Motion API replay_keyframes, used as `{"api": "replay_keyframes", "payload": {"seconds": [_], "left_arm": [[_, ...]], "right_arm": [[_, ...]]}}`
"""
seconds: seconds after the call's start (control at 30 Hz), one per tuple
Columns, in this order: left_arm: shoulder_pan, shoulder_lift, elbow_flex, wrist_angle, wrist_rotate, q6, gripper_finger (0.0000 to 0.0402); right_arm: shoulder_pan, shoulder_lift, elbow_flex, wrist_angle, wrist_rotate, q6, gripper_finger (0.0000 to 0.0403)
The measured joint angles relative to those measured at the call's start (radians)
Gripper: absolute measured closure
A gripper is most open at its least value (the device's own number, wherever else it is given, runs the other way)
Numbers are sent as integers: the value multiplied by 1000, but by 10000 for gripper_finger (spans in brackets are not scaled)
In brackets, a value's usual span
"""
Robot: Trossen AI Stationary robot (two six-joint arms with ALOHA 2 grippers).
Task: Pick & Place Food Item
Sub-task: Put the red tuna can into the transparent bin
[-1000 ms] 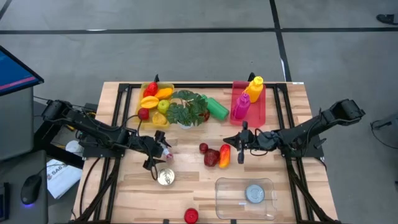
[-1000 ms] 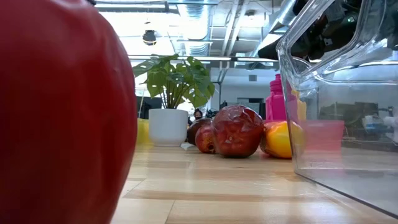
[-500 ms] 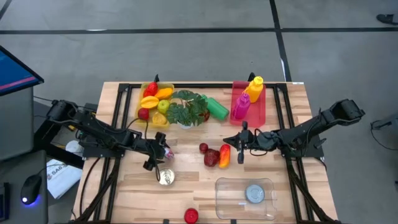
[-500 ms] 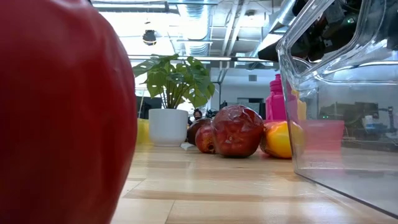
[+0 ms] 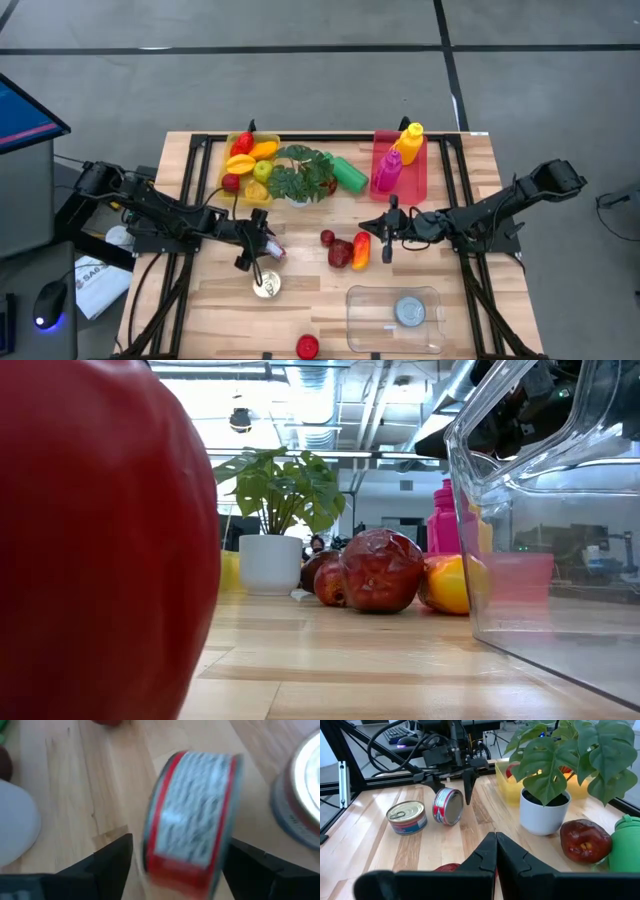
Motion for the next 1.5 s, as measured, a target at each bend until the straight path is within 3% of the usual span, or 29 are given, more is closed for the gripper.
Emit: {"api": "replay_keyframes", "payload": {"seconds": [0.37,0.6,1.1,1.5], "left_arm": [[26,-2,0,14,34,-2,226],[26,-1,0,87,91,-1,244],[26,53,0,146,140,-78,157],[26,271,0,448,179,-77,107]], "right_arm": [[0,0,0,0,0,0,403],[0,0,0,0,0,0,403],[0,0,0,-6,0,0,403],[0,0,0,-8,0,0,403]]}}
